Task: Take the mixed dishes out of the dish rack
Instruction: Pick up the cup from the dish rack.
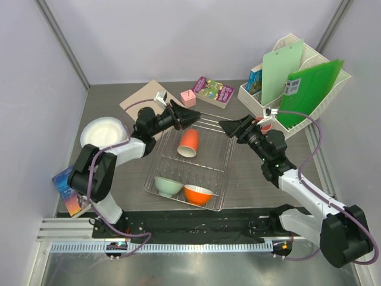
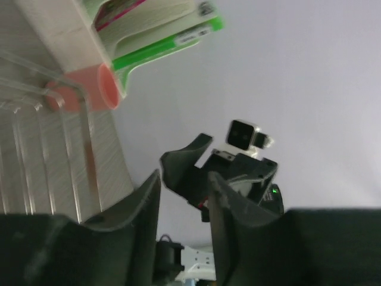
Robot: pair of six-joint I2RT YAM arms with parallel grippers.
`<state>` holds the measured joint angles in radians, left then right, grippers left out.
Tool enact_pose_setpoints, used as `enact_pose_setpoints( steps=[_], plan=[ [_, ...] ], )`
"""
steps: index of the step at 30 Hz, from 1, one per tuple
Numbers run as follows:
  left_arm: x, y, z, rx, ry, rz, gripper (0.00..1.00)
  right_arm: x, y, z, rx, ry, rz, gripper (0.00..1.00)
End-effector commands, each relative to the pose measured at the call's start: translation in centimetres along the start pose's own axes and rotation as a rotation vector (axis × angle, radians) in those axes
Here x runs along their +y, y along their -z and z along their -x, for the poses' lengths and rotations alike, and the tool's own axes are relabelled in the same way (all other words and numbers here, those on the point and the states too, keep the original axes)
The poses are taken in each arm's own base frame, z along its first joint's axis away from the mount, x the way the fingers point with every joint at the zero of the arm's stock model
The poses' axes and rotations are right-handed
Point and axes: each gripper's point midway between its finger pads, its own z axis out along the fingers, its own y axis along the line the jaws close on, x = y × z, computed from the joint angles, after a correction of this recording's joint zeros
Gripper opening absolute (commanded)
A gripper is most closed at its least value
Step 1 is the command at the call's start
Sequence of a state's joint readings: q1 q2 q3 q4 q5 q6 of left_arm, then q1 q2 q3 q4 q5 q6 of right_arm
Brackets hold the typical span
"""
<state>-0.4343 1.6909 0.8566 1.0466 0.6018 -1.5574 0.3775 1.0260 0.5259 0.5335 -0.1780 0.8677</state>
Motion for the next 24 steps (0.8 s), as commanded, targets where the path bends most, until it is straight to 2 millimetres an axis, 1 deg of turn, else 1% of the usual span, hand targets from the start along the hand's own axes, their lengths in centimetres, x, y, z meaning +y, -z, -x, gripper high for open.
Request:
enact_pose_setpoints(
  steps=[1, 2, 3, 4, 5, 6, 7, 8, 9, 10, 11, 12, 13, 14, 15, 16, 17, 18, 19, 21, 22, 23, 24],
  plan=[
    [4.6, 2.0, 0.2, 0.067, -0.232, 0.466, 0.48, 0.5, 0.7, 0.9, -0.033, 0.059, -0.002, 0.81],
    [3.2, 1.8, 1.2, 0.071, -0.442, 0.517, 0.53, 0.2, 0.8, 0.9, -0.032, 0.062, -0.015, 0.81],
    [5.3, 4.4, 0.3, 0.126, -0.463, 0.700, 0.60, 0.1, 1.0, 0.9, -0.034, 0.074, -0.017, 0.81],
    [4.8, 5.3, 1.8, 0.062, -0.569, 0.799, 0.63, 0.0, 1.1, 0.9, -0.037, 0.080, -0.023, 0.81],
    [3.4, 5.7, 2.7, 0.064, -0.681, 0.829, 0.64, -0.2, 1.1, 0.8, -0.037, 0.084, -0.032, 0.81],
    [3.8, 7.4, 2.9, 0.078, -0.705, 0.912, 0.67, -0.4, 1.2, 0.8, -0.038, 0.088, -0.035, 0.81],
    [2.6, 8.2, 3.6, 0.046, -0.756, 0.939, 0.67, -0.4, 1.2, 0.9, -0.042, 0.088, -0.036, 0.81],
    [2.3, 9.3, 4.5, 0.040, -0.833, 0.982, 0.68, -0.5, 1.2, 0.8, -0.042, 0.088, -0.036, 0.81],
    [1.9, 10.0, 4.9, 0.022, -0.873, 1.010, 0.67, -0.6, 1.1, 0.8, -0.041, 0.082, -0.040, 0.81],
    [1.6, 11.4, 5.2, 0.005, -0.925, 1.070, 0.67, -0.6, 1.0, 0.6, -0.037, 0.078, -0.038, 0.81],
    [1.5, 12.2, 5.5, 0.002, -0.964, 1.102, 0.66, -0.6, 1.0, 0.6, -0.037, 0.077, -0.034, 0.81],
    [1.6, 13.0, 5.4, 0.050, -1.058, 1.130, 0.66, -0.7, 1.0, 0.6, -0.039, 0.074, -0.035, 0.81],
    [2.7, 13.2, 4.1, 0.106, -1.136, 1.139, 0.66, -0.9, 1.0, 0.4, -0.037, 0.069, -0.037, 0.81],
    [1.8, 14.3, 4.4, 0.072, -1.232, 1.173, 0.66, -0.9, 1.1, 0.4, -0.040, 0.068, -0.036, 0.81],
    [1.9, 14.6, 4.2, 0.152, -1.407, 1.174, 0.67, -0.9, 1.1, 0.4, -0.043, 0.070, -0.037, 0.81],
    [3.4, 14.5, 2.3, 0.195, -1.511, 1.146, 0.68, -1.0, 1.2, 0.4, -0.046, 0.068, -0.041, 0.81],
    [2.9, 15.1, 2.4, 0.183, -1.594, 1.163, 0.68, -1.2, 1.3, 0.3, -0.046, 0.068, -0.043, 0.81],
    [3.3, 15.2, 1.7, 0.213, -1.633, 1.154, 0.72, -1.3, 1.3, 0.4, -0.048, 0.066, -0.047, 0.81],
    [4.2, 15.8, 1.5, 0.261, -1.669, 1.171, 0.72, -1.2, 1.3, 0.3, -0.048, 0.062, -0.043, 0.81],
    [4.9, 15.9, 1.4, 0.290, -1.693, 1.170, 0.72, -1.3, 1.4, 0.3, -0.051, 0.062, -0.047, 0.81],
    [5.8, 16.1, 1.2, 0.335, -1.731, 1.170, 0.71, -1.3, 1.4, 0.3, -0.053, 0.061, -0.047, 0.81],
    [5.9, 16.0, 1.2, 0.341, -1.754, 1.164, 0.71, -1.4, 1.5, 0.2, -0.053, 0.059, -0.047, 0.81],
    [5.9, 15.3, 1.1, 0.337, -1.778, 1.143, 0.71, -1.4, 1.5, 0.2, -0.054, 0.056, -0.046, 0.81]
  ],
)
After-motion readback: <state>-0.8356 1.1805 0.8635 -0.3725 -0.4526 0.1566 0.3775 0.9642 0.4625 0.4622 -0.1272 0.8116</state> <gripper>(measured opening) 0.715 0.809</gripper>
